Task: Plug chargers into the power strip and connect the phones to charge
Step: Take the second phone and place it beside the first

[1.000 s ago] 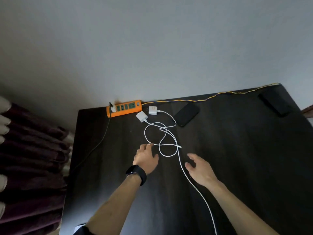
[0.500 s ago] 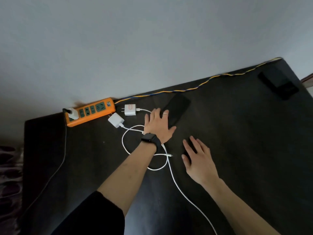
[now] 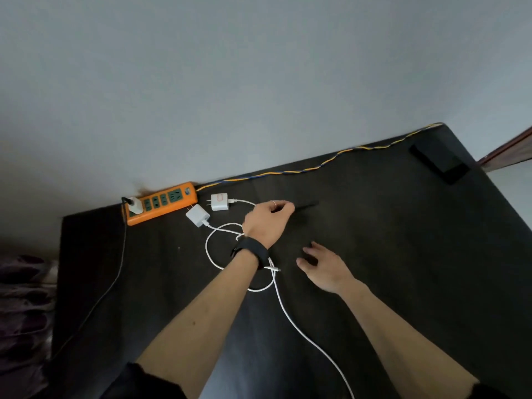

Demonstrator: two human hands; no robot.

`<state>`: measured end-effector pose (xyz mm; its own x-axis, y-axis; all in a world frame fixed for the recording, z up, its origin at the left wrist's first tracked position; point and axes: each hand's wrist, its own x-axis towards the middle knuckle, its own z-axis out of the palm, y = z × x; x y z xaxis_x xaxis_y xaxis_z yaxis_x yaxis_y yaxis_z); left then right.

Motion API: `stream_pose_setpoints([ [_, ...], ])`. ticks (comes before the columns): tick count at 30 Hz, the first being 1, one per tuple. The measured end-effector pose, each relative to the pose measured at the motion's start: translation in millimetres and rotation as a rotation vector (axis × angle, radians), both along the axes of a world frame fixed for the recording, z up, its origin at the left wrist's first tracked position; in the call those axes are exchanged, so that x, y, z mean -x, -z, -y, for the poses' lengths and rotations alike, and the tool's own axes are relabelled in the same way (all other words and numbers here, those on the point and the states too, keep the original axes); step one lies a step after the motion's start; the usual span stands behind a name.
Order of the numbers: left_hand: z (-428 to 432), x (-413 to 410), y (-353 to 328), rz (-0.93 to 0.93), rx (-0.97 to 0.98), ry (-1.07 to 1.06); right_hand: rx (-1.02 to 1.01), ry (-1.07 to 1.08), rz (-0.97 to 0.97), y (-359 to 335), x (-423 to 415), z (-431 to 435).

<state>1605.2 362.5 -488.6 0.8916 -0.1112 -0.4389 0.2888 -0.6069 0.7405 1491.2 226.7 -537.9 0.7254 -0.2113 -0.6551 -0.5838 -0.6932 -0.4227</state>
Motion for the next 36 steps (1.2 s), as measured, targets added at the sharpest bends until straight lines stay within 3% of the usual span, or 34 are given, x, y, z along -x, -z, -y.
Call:
stream_pose_setpoints([
  [4, -26.0, 37.6, -45.1, -0.380, 0.399, -0.201, -0.590, 0.681, 0.074, -47.4, 9.6, 1.6],
  [6, -46.6, 63.5, -56.5, -0.631, 0.519, -0.173, -0.761, 0.769, 0.155, -67.7, 30.0, 2.1],
  [8, -66.8, 90.7, -63.4, -0.765, 0.642, -0.117, -0.843, 0.776, 0.209, -85.1, 50.8, 0.1],
  [12, -91.8, 154.6, -79.9, -0.704, 0.721, -0.114, -0.902, 0.772, 0.228, -111.8, 86.0, -11.9],
  [15, -105.4, 205.5, -89.9, -0.529, 0.647, -0.071, -0.970, 0.732, 0.171, -124.3, 112.6, -28.6],
  [19, -127.4, 269.8, -86.2, -0.450, 0.436, 0.008, -0.925, 0.670, 0.099, -115.7, 152.4, -53.8],
  [30, -194.1, 432.9, -26.6, -0.231, -0.195, -0.206, -0.713, 0.180, -0.228, -58.5, 268.2, -181.6],
  [36, -254.3, 464.7, -4.3, -0.233, -0.311, -0.220, -0.577, 0.085, -0.201, -38.0, 275.8, -245.9],
])
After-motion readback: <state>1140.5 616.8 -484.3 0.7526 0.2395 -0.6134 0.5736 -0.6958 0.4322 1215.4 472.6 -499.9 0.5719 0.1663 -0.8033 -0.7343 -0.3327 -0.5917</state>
